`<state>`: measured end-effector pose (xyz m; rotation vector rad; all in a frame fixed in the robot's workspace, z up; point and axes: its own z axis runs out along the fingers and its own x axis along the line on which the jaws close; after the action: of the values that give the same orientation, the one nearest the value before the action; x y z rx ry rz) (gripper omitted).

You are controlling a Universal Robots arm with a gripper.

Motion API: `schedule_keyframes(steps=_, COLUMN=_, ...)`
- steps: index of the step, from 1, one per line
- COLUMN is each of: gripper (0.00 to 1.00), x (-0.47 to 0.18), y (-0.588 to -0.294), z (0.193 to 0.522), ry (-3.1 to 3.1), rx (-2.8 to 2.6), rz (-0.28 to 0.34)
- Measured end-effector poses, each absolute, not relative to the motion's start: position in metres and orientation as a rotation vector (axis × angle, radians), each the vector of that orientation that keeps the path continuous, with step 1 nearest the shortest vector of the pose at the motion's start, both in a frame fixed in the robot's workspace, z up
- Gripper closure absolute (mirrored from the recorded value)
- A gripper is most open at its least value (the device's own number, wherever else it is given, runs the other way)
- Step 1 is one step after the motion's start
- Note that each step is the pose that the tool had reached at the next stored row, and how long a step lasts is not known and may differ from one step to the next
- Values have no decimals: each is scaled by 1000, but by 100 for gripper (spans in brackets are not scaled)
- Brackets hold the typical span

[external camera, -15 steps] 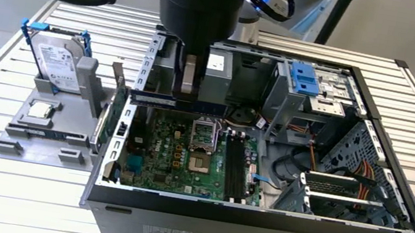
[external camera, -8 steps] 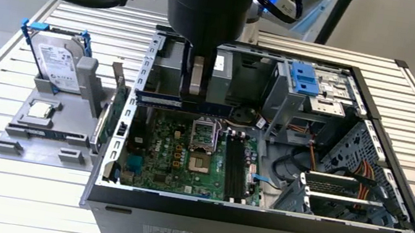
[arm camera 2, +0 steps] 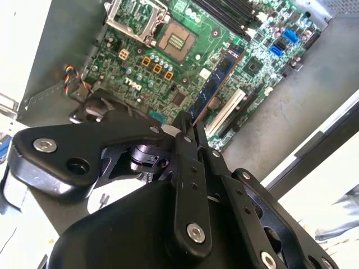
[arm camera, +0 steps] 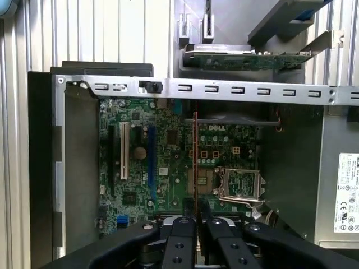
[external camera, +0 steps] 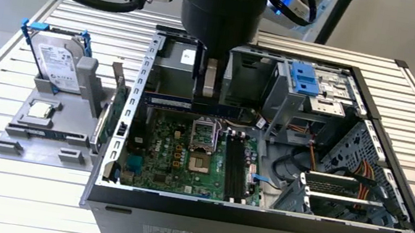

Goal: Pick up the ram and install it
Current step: 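Pick up the ram and move it above insertion slot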

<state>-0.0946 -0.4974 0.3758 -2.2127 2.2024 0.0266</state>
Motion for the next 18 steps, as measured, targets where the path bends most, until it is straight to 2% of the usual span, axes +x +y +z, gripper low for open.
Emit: schedule_keyframes(steps=18, gripper=100, x=-60, y=-497, z=376, ry=2228, rx=-2187, rz=26)
